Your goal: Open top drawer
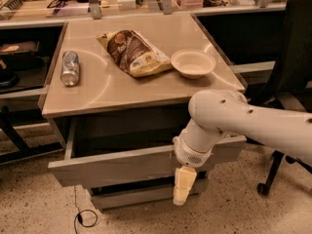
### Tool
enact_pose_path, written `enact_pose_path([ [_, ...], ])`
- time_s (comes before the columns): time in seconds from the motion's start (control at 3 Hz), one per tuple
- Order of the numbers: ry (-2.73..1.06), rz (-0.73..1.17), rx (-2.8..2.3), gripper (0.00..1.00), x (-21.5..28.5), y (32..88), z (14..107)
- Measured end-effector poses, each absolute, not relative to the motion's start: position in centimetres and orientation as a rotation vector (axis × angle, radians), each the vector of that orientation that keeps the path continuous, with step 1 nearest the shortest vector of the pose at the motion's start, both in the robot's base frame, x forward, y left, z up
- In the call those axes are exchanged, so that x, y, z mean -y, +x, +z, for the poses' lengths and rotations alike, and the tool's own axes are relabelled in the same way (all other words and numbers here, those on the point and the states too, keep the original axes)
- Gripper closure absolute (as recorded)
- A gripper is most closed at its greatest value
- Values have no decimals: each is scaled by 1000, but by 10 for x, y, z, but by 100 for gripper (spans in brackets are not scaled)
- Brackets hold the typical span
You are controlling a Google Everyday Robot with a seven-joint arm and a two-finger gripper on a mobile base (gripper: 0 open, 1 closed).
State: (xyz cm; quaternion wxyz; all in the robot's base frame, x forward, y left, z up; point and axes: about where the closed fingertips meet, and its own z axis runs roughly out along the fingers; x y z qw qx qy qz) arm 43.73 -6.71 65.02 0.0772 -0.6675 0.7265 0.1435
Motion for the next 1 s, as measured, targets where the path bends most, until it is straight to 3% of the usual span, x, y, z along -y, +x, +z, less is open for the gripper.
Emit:
enact_pose_path([
  [1.0, -2012, 461, -2219, 0, 81, 414, 651],
])
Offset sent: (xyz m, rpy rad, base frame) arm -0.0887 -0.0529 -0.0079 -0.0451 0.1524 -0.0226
